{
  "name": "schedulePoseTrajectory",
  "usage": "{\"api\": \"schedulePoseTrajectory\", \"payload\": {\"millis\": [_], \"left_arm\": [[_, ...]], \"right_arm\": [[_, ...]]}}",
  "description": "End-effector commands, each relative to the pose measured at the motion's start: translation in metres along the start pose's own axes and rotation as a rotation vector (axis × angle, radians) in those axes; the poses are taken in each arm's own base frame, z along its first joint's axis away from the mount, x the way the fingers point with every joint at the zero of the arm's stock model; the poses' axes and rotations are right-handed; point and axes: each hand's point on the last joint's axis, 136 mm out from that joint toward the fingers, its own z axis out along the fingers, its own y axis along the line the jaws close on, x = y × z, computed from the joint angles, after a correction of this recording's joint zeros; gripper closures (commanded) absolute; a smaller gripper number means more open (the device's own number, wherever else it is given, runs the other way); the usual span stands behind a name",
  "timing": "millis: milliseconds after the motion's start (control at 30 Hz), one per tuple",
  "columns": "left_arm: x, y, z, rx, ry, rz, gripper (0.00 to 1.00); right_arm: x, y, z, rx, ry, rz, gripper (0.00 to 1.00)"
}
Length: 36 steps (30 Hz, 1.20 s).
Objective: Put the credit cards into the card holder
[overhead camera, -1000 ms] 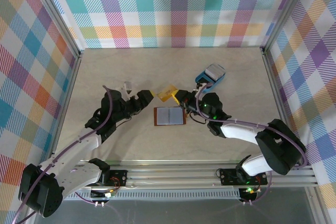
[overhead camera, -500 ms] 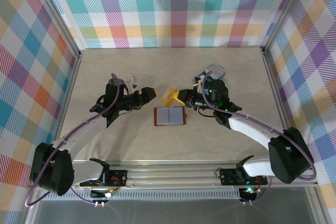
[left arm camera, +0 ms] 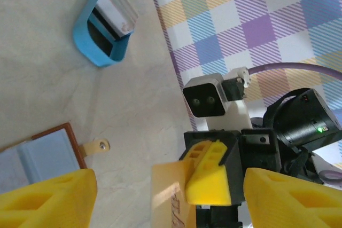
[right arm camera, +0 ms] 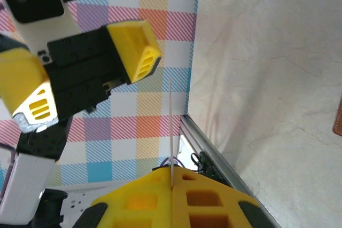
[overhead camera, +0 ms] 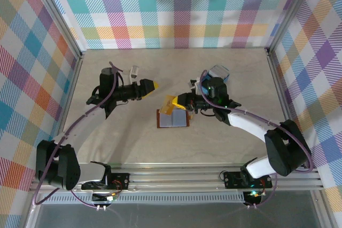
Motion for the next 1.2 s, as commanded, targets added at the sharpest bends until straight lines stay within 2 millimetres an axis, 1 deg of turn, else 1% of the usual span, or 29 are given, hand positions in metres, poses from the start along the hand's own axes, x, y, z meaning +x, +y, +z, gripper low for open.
{"api": "schedulePoseTrajectory", "payload": {"millis": [0, 100, 167, 267, 367, 500, 600, 667, 733, 933, 1033, 1167], "left_arm": [[-0.001, -0.008, 0.003, 0.057, 0.05, -0.01, 0.29], [0.0, -0.006, 0.004, 0.069, 0.039, -0.02, 0.3], [0.001, -0.007, 0.002, 0.082, 0.018, -0.02, 0.3], [0.001, -0.013, -0.001, 0.103, 0.004, -0.005, 0.29], [0.002, -0.012, 0.002, 0.126, 0.021, -0.02, 0.29], [0.007, -0.012, 0.003, 0.147, 0.04, -0.034, 0.3], [0.015, -0.017, -0.001, 0.159, 0.052, -0.017, 0.3], [0.019, -0.014, -0.003, 0.138, 0.055, -0.016, 0.3], [0.021, -0.01, -0.001, 0.127, 0.068, -0.03, 0.3], [0.02, -0.017, 0.002, 0.17, 0.076, -0.029, 0.31], [0.025, -0.016, 0.003, 0.175, 0.098, -0.038, 0.33], [0.033, -0.021, 0.007, 0.201, 0.141, -0.036, 0.34]], "right_arm": [[0.002, 0.021, -0.008, -0.008, 0.02, -0.09, 1.0], [0.004, 0.023, -0.013, 0.003, -0.004, -0.111, 1.0], [0.006, 0.021, -0.015, 0.008, -0.01, -0.103, 1.0], [0.009, 0.02, -0.017, -0.001, -0.015, -0.082, 1.0], [0.011, 0.023, -0.017, -0.011, 0.002, -0.094, 1.0], [0.011, 0.026, -0.016, -0.019, 0.018, -0.107, 1.0], [0.013, 0.028, -0.015, -0.022, 0.041, -0.114, 1.0], [0.015, 0.031, -0.014, -0.027, 0.066, -0.123, 1.0], [0.015, 0.034, -0.013, -0.037, 0.086, -0.126, 1.0], [0.014, 0.038, -0.009, -0.06, 0.112, -0.121, 1.0], [0.013, 0.04, -0.007, -0.074, 0.12, -0.122, 1.0], [0.009, 0.043, -0.005, -0.088, 0.117, -0.123, 1.0]]}}
